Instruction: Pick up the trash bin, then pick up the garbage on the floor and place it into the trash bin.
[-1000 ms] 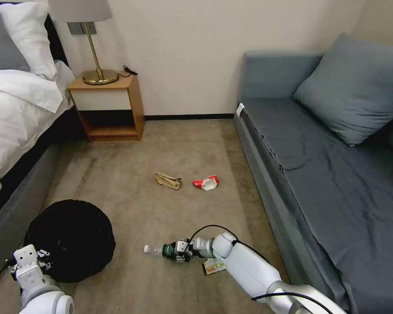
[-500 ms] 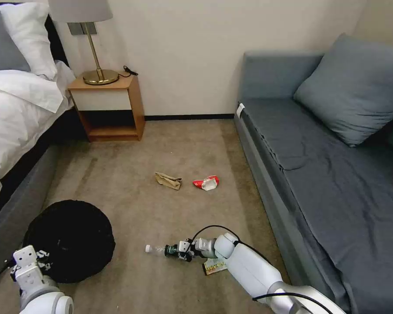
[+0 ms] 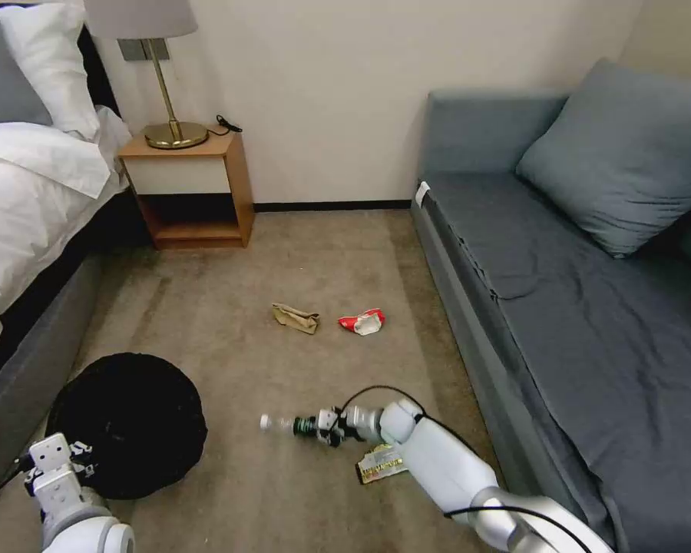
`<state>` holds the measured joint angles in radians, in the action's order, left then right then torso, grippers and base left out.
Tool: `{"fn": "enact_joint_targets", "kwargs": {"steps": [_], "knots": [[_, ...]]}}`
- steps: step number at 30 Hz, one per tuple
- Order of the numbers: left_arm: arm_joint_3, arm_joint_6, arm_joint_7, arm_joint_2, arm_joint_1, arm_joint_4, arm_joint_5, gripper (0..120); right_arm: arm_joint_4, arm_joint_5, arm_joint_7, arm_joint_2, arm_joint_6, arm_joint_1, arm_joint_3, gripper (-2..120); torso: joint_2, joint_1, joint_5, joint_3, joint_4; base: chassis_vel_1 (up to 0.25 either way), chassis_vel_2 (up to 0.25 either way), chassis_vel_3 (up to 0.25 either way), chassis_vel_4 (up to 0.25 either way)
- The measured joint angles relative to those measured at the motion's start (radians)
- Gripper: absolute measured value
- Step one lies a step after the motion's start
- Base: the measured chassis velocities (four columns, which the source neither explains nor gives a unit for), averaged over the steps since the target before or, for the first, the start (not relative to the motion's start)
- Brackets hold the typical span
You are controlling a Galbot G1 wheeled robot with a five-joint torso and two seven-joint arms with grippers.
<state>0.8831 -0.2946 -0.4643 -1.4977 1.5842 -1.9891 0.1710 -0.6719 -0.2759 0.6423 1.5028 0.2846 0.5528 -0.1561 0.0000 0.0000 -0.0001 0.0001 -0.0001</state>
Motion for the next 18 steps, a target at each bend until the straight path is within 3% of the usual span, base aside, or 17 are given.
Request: {"fn": "enact_joint_targets", "kwargs": {"steps": [10,18], "knots": [[-0.005,0.007,0.003,-0.004,-0.005,0.006,-0.019,1,-0.042,0.115,-0.004,0.009,-0.044,-0.158,0.046,19,0.0,0.0,0.0001,0.0,0.0,0.0,0.0,0.0,0.0],[-0.021,0.011,0.003,-0.012,-0.011,0.014,-0.039,1,-0.18,0.26,-0.004,0.015,-0.102,-0.217,0.012,19,0.0,0.0,0.0,0.0,0.0001,0.0,0.0,0.0,0.0]]}}
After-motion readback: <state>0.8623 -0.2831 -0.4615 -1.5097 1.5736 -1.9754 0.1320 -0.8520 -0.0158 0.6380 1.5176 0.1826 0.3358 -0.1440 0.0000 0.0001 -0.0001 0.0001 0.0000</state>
